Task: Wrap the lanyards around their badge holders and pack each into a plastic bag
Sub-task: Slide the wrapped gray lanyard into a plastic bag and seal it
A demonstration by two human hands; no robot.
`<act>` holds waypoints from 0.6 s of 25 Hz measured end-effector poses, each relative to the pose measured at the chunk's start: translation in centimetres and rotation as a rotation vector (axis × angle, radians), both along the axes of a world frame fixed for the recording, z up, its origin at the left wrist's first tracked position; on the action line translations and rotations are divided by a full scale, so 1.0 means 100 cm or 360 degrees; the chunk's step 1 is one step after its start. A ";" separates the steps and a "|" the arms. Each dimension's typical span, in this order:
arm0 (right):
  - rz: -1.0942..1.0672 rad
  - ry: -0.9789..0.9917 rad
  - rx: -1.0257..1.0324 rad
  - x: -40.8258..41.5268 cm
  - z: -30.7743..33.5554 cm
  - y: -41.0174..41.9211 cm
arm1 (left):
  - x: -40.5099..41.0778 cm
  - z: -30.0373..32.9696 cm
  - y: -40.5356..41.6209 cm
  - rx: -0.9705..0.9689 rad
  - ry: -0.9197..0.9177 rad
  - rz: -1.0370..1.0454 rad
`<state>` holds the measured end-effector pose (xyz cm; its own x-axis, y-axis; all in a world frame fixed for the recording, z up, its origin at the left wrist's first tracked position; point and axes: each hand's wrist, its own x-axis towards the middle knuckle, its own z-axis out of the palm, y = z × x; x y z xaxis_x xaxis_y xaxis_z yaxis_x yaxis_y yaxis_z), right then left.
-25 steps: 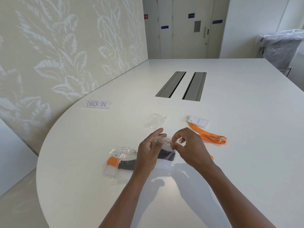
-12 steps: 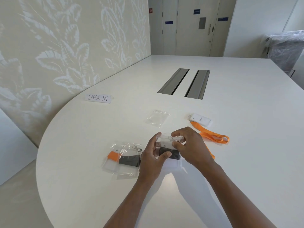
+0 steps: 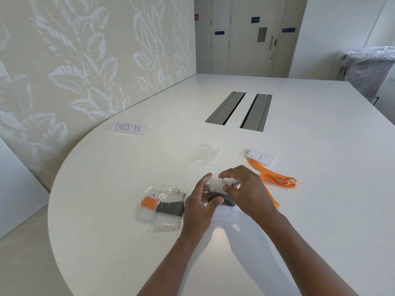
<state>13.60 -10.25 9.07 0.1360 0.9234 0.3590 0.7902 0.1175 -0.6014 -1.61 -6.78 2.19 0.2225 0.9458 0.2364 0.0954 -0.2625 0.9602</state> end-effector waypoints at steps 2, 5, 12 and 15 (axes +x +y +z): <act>-0.0005 -0.0042 0.0016 0.000 0.000 0.000 | 0.000 0.001 -0.001 0.0021 0.0014 0.0008; -0.0010 -0.0053 -0.0027 0.000 0.000 0.002 | 0.000 0.002 -0.002 0.0046 0.0032 0.0021; 0.0040 -0.0131 -0.0163 0.004 0.010 0.004 | 0.000 0.000 -0.003 0.0128 0.0041 0.0046; 0.0090 -0.0201 -0.0176 0.004 0.016 0.004 | 0.000 0.000 -0.003 0.0177 0.0056 0.0056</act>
<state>14.02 -9.81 10.69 0.0429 0.9630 0.2661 0.8544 0.1027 -0.5094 -1.60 -7.09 2.19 0.1995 0.9216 0.3331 0.1397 -0.3632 0.9212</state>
